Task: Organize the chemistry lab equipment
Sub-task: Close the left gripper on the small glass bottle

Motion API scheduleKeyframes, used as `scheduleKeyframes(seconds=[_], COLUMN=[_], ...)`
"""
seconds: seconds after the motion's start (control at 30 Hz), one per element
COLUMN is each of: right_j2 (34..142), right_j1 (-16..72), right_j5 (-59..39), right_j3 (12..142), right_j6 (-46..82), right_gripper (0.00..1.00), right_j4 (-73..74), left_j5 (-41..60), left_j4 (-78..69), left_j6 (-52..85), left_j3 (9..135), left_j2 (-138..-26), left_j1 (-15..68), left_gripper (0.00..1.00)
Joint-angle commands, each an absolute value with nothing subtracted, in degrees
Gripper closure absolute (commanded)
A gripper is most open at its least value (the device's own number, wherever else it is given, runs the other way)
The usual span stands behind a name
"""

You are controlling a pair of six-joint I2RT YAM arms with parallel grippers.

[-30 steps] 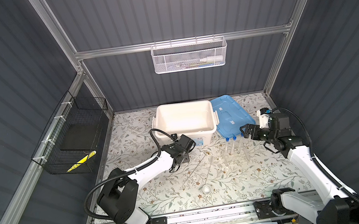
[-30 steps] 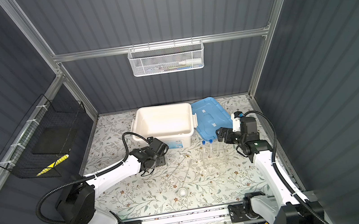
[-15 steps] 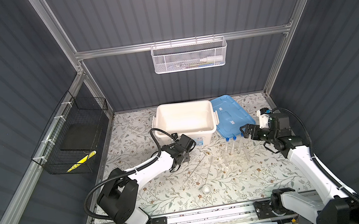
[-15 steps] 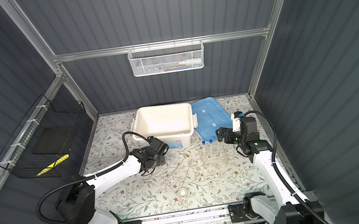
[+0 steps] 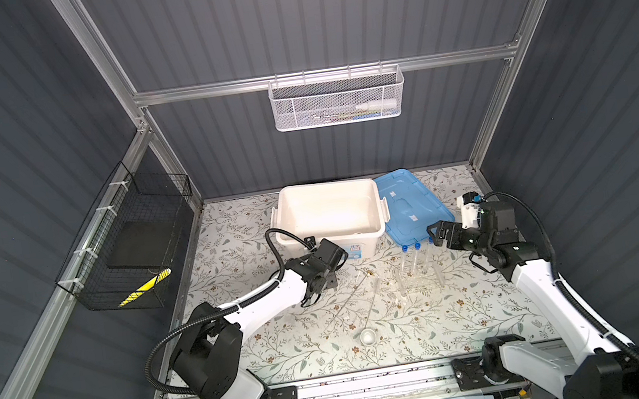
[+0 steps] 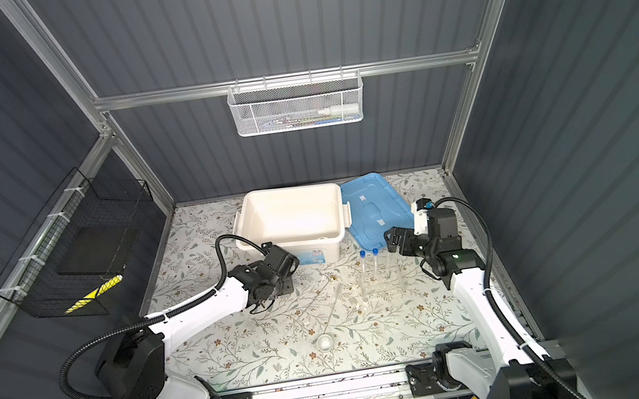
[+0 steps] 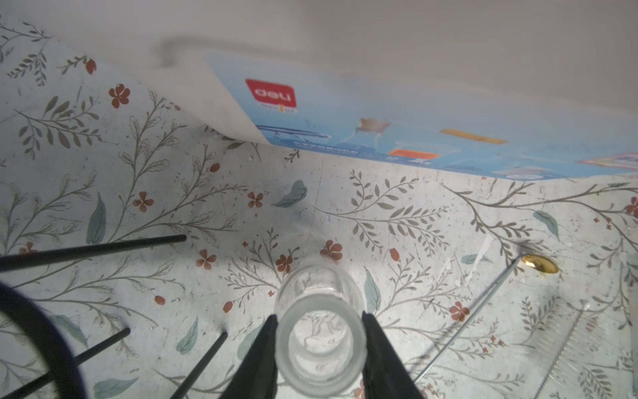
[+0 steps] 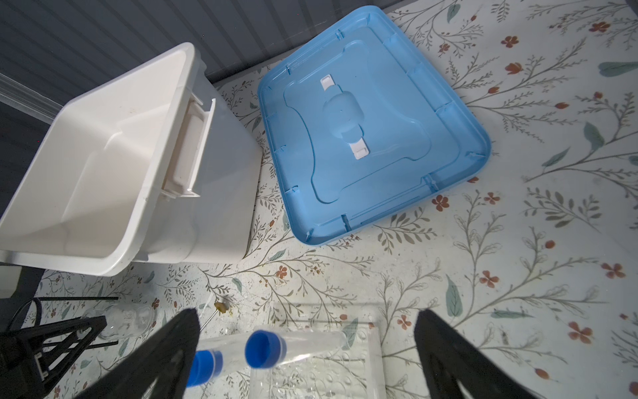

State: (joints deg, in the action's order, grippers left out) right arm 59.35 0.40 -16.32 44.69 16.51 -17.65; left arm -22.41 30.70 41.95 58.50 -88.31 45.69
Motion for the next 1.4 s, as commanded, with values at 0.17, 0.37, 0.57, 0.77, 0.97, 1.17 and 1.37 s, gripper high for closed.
scheduleKeyframes(seconds=[0.17,0.37,0.57,0.77,0.97,1.17,1.37], right_j2=[59.2,59.2,59.2,59.2,59.0,59.2,59.2], right_j1=[0.2,0.2,0.2,0.2,0.2,0.2,0.2], right_j5=[-16.8,-17.0,-17.4,-17.4,-17.1,-17.1,-17.1], right_j3=[44.1,44.1,44.3,44.1,44.2,44.1,44.1], right_j6=[16.9,17.1,17.3,17.5,17.3,17.5,17.5], right_gripper=[0.01,0.01,0.01,0.01,0.01,0.01,0.01], right_j4=[-17.9,-18.0,-17.7,-17.6,-17.8,-17.7,-17.6], left_j5=[-22.9,-24.2,-25.3,-25.2,-24.4,-23.5,-22.8], left_j4=[33.6,36.2,37.7,35.1,32.8,31.2,30.8], left_j6=[43.3,44.0,43.8,43.5,43.3,43.1,42.5], left_j3=[59.6,61.1,62.2,60.5,58.1,56.1,56.1], left_j2=[-85.9,-84.7,-82.9,-82.7,-84.2,-85.3,-87.1], left_j1=[48.6,50.7,51.0,51.2,51.3,51.3,51.3], left_gripper=[0.67,0.67,0.68,0.68,0.68,0.68,0.67])
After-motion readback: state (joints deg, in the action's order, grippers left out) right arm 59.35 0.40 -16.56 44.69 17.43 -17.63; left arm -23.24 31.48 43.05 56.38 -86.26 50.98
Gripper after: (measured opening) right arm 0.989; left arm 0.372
